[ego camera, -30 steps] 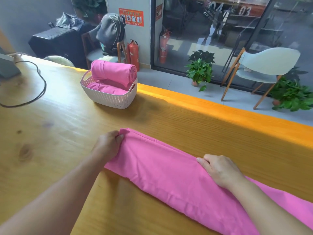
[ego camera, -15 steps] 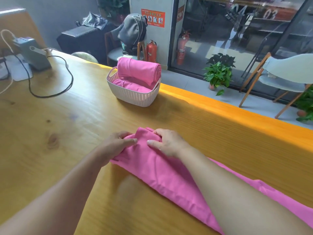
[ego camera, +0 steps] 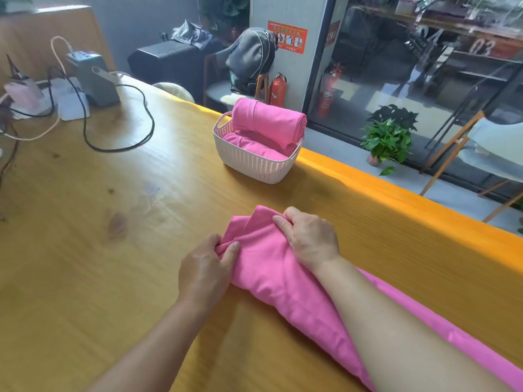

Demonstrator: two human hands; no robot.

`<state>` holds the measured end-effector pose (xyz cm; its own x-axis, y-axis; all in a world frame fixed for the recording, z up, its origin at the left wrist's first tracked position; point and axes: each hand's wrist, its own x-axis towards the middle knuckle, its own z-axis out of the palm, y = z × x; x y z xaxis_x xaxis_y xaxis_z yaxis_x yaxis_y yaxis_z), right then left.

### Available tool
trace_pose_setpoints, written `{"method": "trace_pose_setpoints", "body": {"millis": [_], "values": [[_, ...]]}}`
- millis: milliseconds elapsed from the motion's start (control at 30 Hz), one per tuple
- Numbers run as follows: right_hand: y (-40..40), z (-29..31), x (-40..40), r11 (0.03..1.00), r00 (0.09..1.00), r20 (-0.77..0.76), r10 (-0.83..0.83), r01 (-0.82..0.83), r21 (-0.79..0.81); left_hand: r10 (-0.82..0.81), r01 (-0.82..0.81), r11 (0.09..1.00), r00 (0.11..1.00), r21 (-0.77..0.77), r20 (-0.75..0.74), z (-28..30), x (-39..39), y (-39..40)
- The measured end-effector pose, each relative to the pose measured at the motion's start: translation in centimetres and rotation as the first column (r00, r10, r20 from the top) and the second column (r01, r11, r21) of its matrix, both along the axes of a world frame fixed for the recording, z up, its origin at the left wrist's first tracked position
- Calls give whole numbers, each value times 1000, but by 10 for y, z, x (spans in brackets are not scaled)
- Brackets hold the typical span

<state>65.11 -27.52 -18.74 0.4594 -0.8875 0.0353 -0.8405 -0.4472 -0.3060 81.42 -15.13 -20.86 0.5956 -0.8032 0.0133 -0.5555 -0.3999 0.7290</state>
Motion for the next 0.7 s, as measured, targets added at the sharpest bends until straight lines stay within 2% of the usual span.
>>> {"method": "trace_pose_setpoints", "body": {"millis": [100, 233, 300, 333, 400, 433, 467, 500, 567, 600, 667, 700], "values": [[0, -19, 12, 1000, 981, -196, 14, -11, 13, 16, -27, 996, 991, 83, 130, -4, 2, -2], [0, -27, 13, 996, 971, -227, -76, 63, -65, 15, -25, 998, 987, 62, 161, -4, 0, -2], [6, -23, 13, 974, 985, -146, -94, 61, -216, 36, -53, 996, 977, 73, 208, -6, 1, -4], [13, -20, 11, 953, 994, -53, -98, 78, -294, 34, -51, 997, 960, 54, 279, -5, -1, -5], [39, -13, 3, 924, 989, 120, -86, 124, -362, -16, 53, 995, 912, -80, 409, -1, -14, -14], [53, -14, -2, 926, 985, 153, -78, 129, -356, -82, 147, 983, 884, -107, 461, 0, -23, -18], [66, -18, -9, 931, 985, 154, -81, 130, -341, -192, 249, 967, 855, -55, 481, 0, -34, -22], [76, -23, -17, 941, 987, 133, -90, 128, -312, -321, 327, 943, 828, 69, 460, 0, -44, -25], [88, -32, -37, 970, 991, 58, -119, 128, -205, -512, 400, 853, 765, 334, 391, -11, -53, -25], [90, -36, -49, 985, 992, 9, -124, 124, -117, -569, 417, 811, 727, 411, 385, -19, -51, -25], [89, -41, -77, 995, 993, -76, -89, 92, 46, -621, 446, 775, 669, 448, 408, -28, -41, -24], [87, -43, -92, 994, 991, -109, -74, 82, 70, -636, 458, 765, 648, 453, 419, -29, -37, -23]]}}
